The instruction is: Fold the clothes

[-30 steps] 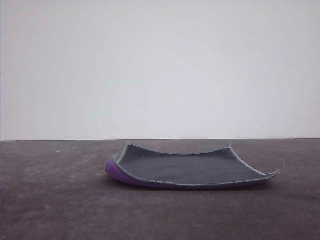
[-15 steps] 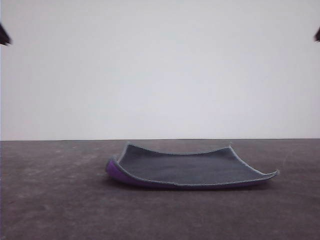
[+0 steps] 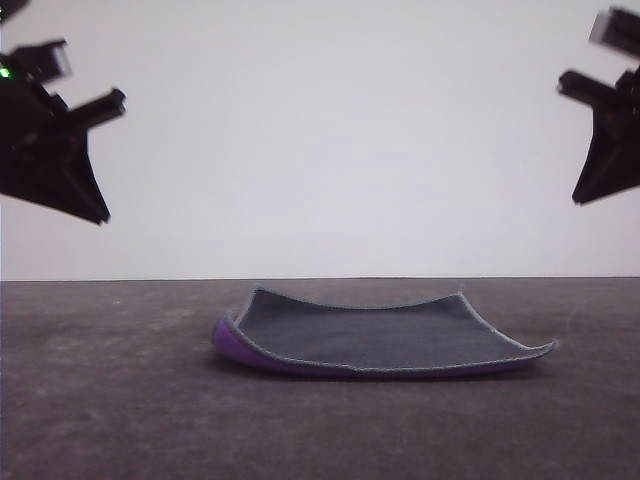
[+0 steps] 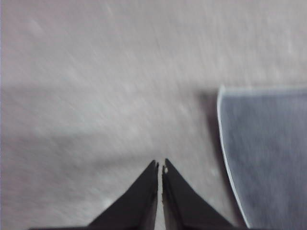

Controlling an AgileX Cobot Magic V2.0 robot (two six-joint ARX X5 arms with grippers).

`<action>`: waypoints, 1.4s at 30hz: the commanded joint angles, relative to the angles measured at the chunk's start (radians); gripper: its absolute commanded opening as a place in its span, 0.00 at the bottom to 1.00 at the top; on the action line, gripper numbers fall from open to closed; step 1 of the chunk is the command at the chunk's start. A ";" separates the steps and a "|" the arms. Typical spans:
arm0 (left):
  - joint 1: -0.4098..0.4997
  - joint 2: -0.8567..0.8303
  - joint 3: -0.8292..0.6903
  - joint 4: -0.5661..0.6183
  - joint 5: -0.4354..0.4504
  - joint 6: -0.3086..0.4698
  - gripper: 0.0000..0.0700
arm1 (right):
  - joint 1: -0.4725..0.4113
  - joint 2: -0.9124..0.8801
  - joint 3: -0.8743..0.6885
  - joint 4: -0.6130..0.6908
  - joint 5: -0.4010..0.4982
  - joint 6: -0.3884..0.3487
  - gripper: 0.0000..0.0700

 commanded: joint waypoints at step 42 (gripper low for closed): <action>-0.039 0.442 0.306 0.038 0.283 0.004 0.50 | 0.003 0.451 0.262 0.048 -0.290 -0.019 0.75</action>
